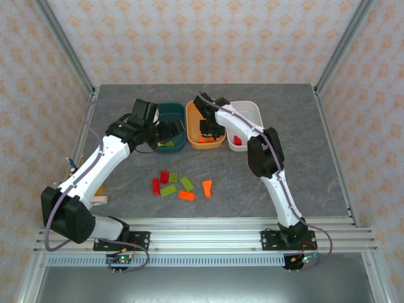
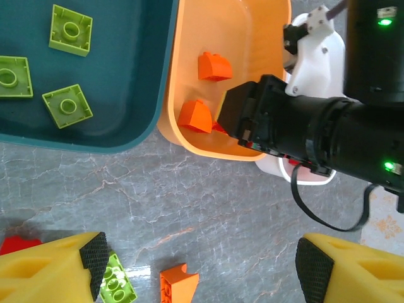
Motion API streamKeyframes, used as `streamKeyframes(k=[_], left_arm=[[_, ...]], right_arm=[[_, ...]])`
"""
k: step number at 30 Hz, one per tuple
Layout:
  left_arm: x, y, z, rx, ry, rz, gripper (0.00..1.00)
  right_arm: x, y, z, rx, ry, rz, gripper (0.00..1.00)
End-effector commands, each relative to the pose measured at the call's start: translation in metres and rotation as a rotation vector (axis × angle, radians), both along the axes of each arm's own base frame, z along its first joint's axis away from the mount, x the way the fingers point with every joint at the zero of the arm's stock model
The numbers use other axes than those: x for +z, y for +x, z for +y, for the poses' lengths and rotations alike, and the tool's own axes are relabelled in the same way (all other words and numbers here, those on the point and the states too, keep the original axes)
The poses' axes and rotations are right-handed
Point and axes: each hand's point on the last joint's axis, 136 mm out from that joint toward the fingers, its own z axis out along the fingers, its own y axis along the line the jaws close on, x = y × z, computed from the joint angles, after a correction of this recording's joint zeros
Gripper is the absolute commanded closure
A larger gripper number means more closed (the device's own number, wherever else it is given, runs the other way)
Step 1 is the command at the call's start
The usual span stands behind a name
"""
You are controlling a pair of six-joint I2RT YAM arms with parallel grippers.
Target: Sort the legos into containers by color
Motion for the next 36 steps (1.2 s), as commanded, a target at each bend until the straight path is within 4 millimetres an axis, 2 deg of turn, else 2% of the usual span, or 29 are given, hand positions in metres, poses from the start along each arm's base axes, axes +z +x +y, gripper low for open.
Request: streamKeyframes(k=[1, 4, 8, 14, 19, 24, 28, 31, 33, 36], left_arm=[[0.013, 0.001, 0.000, -0.009, -0.013, -0.043, 0.19], [0.010, -0.005, 0.003, -0.005, -0.006, -0.034, 0.19], [0.011, -0.016, 0.008, -0.001, 0.001, -0.030, 0.19], [0.017, -0.037, 0.017, 0.002, 0.013, -0.033, 0.19], [0.028, -0.064, 0.028, -0.002, 0.028, -0.041, 0.19], [0.029, -0.092, 0.040, 0.021, 0.030, -0.035, 0.20], [0.021, -0.113, 0.042, 0.011, 0.003, -0.017, 0.20], [0.009, -0.130, 0.039, -0.020, -0.024, 0.017, 0.20], [-0.002, -0.144, 0.040, -0.037, -0.031, 0.045, 0.20], [-0.022, -0.162, 0.041, -0.056, -0.037, 0.092, 0.20]], right_arm=[[0.000, -0.002, -0.003, -0.002, -0.001, 0.039, 0.76], [0.001, -0.002, -0.001, -0.008, 0.011, 0.034, 0.66], [0.022, 0.001, 0.001, -0.004, 0.032, -0.003, 0.55], [0.091, -0.002, 0.000, 0.012, 0.060, -0.129, 0.53], [0.146, -0.028, -0.002, 0.046, 0.088, -0.231, 0.53], [0.177, -0.071, 0.000, 0.102, 0.120, -0.301, 0.53], [0.182, -0.110, -0.001, 0.133, 0.124, -0.307, 0.52], [0.173, -0.141, 0.001, 0.166, 0.118, -0.279, 0.49], [0.157, -0.161, 0.002, 0.181, 0.108, -0.230, 0.46], [0.117, -0.196, 0.009, 0.205, 0.096, -0.109, 0.42]])
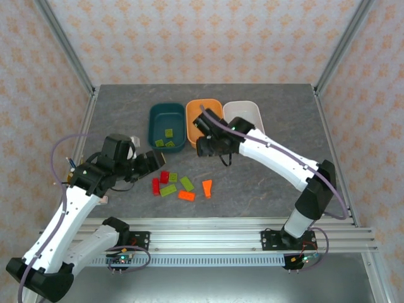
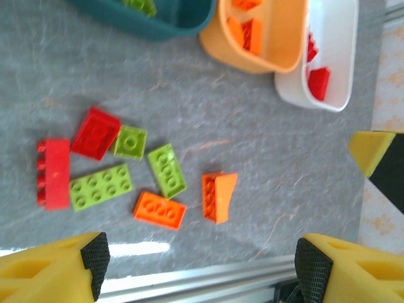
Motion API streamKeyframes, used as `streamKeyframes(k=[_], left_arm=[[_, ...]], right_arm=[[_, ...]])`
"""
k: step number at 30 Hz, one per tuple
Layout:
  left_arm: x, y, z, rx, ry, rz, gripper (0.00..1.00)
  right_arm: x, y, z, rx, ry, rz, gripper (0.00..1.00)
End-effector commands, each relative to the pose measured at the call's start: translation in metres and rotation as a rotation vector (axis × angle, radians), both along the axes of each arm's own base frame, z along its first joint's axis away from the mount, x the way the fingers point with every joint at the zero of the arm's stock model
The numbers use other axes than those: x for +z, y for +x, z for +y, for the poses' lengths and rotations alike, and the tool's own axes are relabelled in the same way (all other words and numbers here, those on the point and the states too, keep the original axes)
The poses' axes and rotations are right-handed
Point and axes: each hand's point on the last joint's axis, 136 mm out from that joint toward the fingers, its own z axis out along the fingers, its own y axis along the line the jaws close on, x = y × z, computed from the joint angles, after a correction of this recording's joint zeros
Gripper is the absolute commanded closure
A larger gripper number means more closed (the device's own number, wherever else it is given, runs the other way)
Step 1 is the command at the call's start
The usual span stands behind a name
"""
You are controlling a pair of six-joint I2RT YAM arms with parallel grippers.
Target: Sort the legos into containers by color
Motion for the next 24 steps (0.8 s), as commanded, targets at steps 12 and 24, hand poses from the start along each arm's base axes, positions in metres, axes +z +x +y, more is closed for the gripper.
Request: streamKeyframes(k=[12, 24], left_arm=[[-0.080, -0.052, -0.015, -0.066, -0.146, 0.173, 0.20], [-0.080, -0.057, -0.014, -0.068, -0.155, 0.154, 0.20]], right_arm=[[-0.135, -0.070, 0.016, -0.020, -0.047, 0.284, 0.38], [-0.170, -0.064, 0.012, -0.046, -0.147, 0.304, 0.60]])
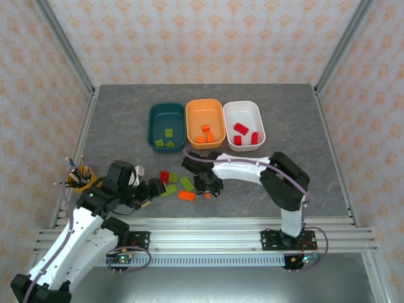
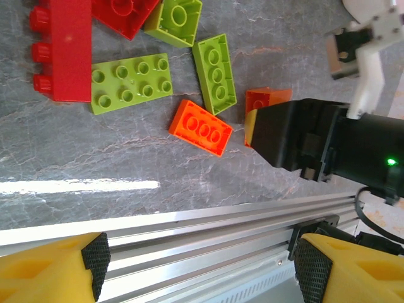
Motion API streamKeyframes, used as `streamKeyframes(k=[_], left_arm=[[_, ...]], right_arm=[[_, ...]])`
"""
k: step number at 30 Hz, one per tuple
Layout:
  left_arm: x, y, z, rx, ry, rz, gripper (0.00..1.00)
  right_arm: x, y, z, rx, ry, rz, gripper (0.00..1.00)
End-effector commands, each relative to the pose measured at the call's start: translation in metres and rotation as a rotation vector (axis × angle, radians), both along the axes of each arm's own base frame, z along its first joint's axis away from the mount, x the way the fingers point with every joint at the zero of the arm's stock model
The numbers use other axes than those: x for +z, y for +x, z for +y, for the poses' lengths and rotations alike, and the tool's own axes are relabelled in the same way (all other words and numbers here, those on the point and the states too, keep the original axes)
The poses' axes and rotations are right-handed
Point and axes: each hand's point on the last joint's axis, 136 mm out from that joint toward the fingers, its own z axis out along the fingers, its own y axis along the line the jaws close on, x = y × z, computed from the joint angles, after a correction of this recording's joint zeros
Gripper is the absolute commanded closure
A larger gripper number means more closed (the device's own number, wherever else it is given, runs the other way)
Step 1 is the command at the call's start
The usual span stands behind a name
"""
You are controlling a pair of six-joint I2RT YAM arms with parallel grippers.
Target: Sort the legos into containers by color
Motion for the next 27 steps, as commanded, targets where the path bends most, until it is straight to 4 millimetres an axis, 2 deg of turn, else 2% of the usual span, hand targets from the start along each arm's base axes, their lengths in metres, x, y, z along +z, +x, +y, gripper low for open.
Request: streamKeyframes(k=[1, 4, 7, 10, 12, 16, 20, 24, 27], left_arm=[[0.004, 0.002, -0.003, 0.004, -0.029, -0.020, 0.20], [0.005, 0.002, -0.003, 0.007, -0.030, -0.026, 0.20], [0.010, 0.005, -0.002, 0.013, -0.031, -0.039, 0.20], [0.027, 0.017, -0.004, 0.039, -0.049, -0.080, 0.20], [0.044, 0.032, -0.008, 0.059, -0.063, -0.119, 0.20], [0.076, 0.071, -0.016, 0.075, -0.057, -0.181, 0.20], [0.097, 0.115, -0.016, 0.104, 0.021, -0.213, 0.20], [0.113, 0.164, -0.032, 0.119, 0.007, -0.241, 0.21], [0.120, 0.196, -0.041, 0.123, 0.002, -0.261, 0.21]], right_arm=[[0.002, 0.009, -0.002, -0.021, -0.015, -0.040, 0.62], [0.003, 0.011, -0.002, -0.026, -0.011, -0.055, 0.72], [0.018, 0.018, -0.003, -0.030, -0.009, -0.099, 0.79], [0.058, 0.040, -0.007, -0.028, -0.013, -0.200, 0.82], [0.091, 0.063, -0.014, -0.047, 0.000, -0.264, 0.83], [0.129, 0.114, -0.027, -0.077, 0.005, -0.338, 0.84], [0.139, 0.171, -0.033, -0.087, -0.027, -0.373, 0.84], [0.131, 0.228, -0.035, -0.119, -0.064, -0.389, 0.85], [0.121, 0.261, -0.033, -0.138, -0.077, -0.398, 0.85]])
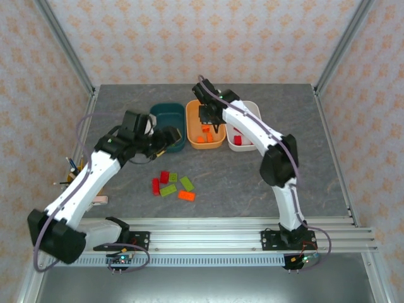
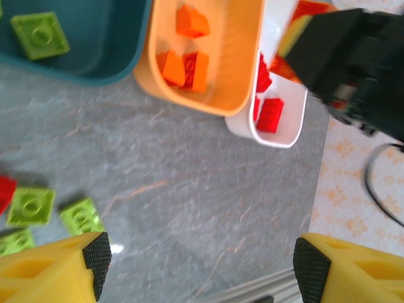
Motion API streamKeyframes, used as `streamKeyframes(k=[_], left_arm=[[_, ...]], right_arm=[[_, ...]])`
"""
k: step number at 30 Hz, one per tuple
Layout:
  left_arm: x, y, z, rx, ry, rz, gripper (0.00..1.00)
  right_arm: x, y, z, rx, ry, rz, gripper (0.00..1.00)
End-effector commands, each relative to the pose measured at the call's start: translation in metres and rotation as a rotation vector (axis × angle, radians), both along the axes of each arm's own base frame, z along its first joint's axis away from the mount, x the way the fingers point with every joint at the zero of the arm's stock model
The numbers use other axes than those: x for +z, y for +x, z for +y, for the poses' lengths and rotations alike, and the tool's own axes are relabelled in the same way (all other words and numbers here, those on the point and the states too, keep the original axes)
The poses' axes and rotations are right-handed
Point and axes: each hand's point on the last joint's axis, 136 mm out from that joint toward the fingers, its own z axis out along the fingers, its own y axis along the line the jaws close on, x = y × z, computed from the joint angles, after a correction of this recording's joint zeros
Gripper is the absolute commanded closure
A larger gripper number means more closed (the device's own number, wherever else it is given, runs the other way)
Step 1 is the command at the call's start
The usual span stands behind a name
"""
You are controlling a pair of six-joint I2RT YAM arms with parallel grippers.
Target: Sort the legos into containers by color
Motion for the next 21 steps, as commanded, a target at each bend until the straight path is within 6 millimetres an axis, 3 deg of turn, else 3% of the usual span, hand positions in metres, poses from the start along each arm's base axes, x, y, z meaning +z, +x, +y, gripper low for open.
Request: streamKeyframes(k=[1, 6, 13, 18, 21], left_arm=[[0.020, 0.041, -0.005, 0.021, 0.012, -0.101, 0.21], [0.018, 0.066, -0.013, 0.008, 0.028, -0.098, 0.21], [0.002, 0.063, -0.011, 0.007, 0.045, -0.066, 0.21], [-0.009, 0.053, -0.006, 0.010, 0.064, -0.039, 0.21], [-0.013, 0.045, 0.000, 0.014, 0.088, -0.026, 0.22]], right_arm=[[-0.029, 0.015, -0.014, 0.010, -0.120, 0.062, 0.85], [-0.058, 0.046, -0.020, -0.021, -0.147, 0.064, 0.84], [-0.099, 0.052, -0.023, -0.022, -0.131, 0.137, 0.79], [-0.096, 0.055, -0.016, -0.008, -0.102, 0.129, 0.58], [-0.079, 0.056, -0.011, -0.004, -0.062, 0.108, 0.52]])
